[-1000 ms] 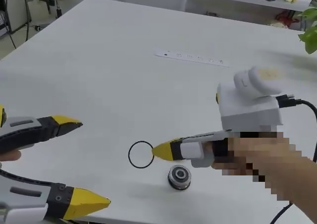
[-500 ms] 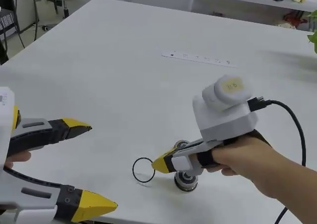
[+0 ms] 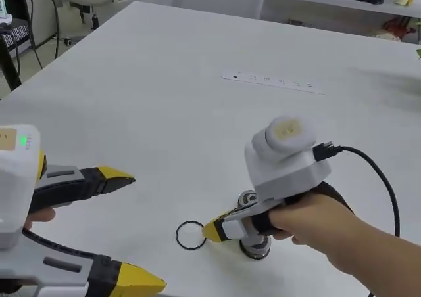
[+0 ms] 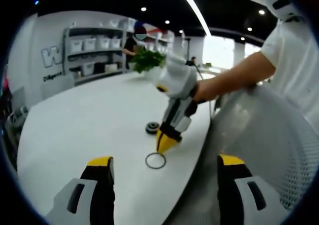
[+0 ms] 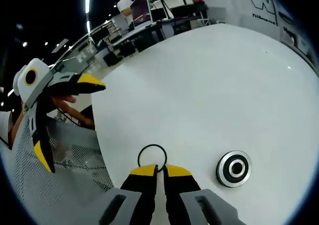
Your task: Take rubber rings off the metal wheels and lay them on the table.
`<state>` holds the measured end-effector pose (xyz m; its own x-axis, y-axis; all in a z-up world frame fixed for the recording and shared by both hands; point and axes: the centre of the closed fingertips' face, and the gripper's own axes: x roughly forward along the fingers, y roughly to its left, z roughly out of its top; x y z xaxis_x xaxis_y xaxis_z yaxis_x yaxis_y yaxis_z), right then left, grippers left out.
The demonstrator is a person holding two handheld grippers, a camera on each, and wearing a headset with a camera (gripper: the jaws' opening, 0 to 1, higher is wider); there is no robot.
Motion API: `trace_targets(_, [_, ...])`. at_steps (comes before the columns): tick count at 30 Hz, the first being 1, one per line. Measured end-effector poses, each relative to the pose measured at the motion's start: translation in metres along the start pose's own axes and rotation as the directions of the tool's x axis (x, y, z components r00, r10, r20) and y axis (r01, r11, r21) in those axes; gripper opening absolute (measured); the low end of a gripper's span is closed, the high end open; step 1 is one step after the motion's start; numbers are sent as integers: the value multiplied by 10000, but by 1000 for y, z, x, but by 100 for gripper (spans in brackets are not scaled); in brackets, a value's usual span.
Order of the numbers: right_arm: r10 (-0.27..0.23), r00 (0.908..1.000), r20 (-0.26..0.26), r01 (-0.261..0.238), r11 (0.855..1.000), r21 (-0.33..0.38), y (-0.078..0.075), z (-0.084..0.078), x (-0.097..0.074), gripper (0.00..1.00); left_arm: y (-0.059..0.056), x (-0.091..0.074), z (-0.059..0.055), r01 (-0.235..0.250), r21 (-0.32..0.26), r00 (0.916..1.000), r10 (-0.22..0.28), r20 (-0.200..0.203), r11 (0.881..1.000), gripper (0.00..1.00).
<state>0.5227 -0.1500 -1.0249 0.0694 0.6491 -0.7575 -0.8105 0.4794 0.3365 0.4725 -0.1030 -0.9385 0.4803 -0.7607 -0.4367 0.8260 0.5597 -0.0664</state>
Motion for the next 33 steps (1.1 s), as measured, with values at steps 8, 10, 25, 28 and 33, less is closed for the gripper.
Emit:
trace_targets(8, [-81, 10000, -2, 81, 10000, -29, 0, -1, 3, 3, 1, -1, 0, -10, -29, 10000, 10, 63, 10000, 86])
trace_targets(10, [-139, 9999, 69, 140, 9999, -56, -2, 0, 1, 5, 1, -1, -1, 11, -33, 10000, -11, 62, 10000, 86])
trace_targets(25, [-405, 9947, 948, 429, 9988, -231, -10, 16, -38, 19, -2, -1, -1, 89, 28, 10000, -89, 37, 10000, 86])
trace_targets(28, [-379, 9915, 1243, 423, 9986, -323, -10, 19, -54, 22, -3, -1, -1, 121, 63, 9999, -121, -8, 9999, 86])
trace_targets(33, [-450, 9827, 1795, 510, 9983, -291, -9, 25, -78, 27, -6, 0, -1, 226, 95, 9997, -225, -81, 9997, 86])
